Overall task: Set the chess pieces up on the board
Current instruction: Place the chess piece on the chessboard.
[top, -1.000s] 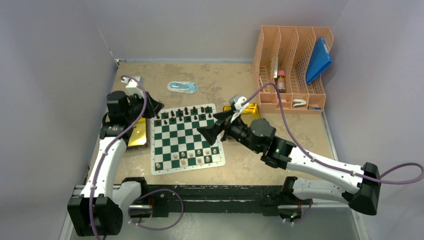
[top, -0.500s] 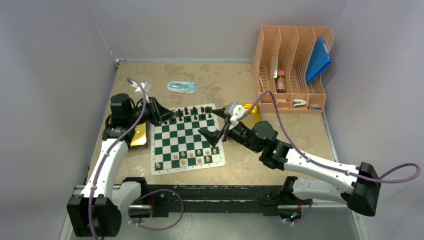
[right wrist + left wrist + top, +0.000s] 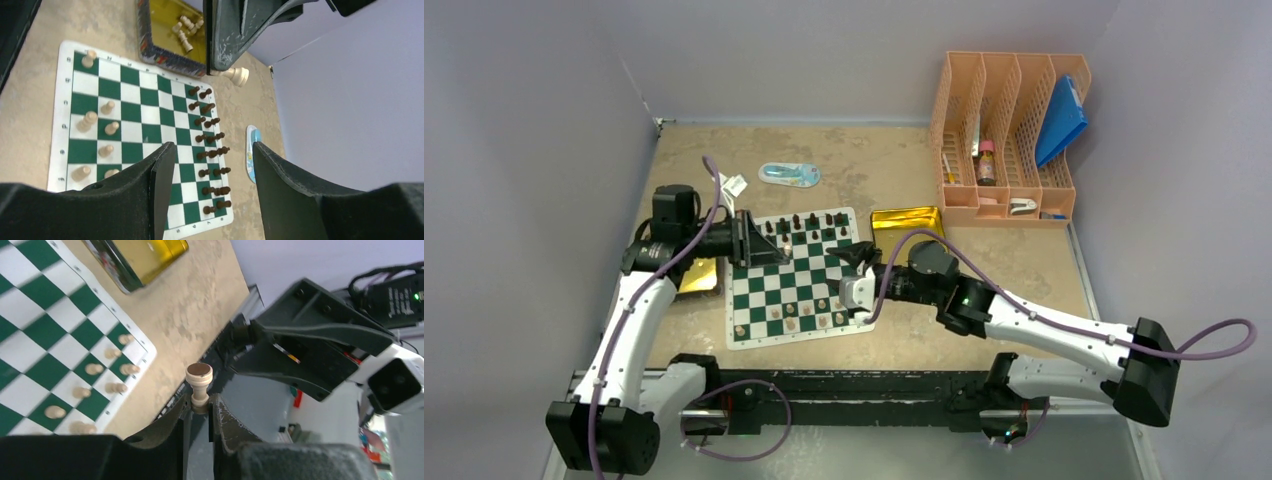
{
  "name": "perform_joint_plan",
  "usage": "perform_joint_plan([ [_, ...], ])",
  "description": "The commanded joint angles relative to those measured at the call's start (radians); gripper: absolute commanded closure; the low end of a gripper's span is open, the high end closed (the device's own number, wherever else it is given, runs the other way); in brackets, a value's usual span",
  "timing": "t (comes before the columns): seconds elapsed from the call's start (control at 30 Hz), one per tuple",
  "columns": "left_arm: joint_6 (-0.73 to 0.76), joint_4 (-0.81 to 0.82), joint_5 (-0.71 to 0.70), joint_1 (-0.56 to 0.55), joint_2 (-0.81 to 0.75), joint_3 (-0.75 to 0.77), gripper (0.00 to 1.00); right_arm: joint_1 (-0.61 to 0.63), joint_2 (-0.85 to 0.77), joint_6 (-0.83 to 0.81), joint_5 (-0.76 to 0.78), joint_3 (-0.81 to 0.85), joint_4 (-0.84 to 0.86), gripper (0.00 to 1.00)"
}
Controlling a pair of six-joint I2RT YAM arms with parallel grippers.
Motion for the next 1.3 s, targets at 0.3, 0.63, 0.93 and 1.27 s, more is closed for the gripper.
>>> perform_joint_plan([
  [0.3,0.106,-0.193,0.108,-0.143,0.029,0.031,1.00,0.056,0.083,-0.333,-0.054,0.095,-0.053,0.40],
  [0.63,0.121,-0.215,0.113,-0.187,0.067,0.053,1.00,0.125,0.140,-0.411,-0.042,0.131,-0.088,0.45],
  [0.93,0.133,-0.236,0.108,-0.206,0.082,0.085,1.00,0.127,0.167,-0.399,0.007,0.132,-0.108,0.65],
  [1.27,0.065,-0.201,-0.021,-0.205,0.105,0.221,0.62,0.128,0.147,-0.033,0.092,0.058,0.090,1.00],
])
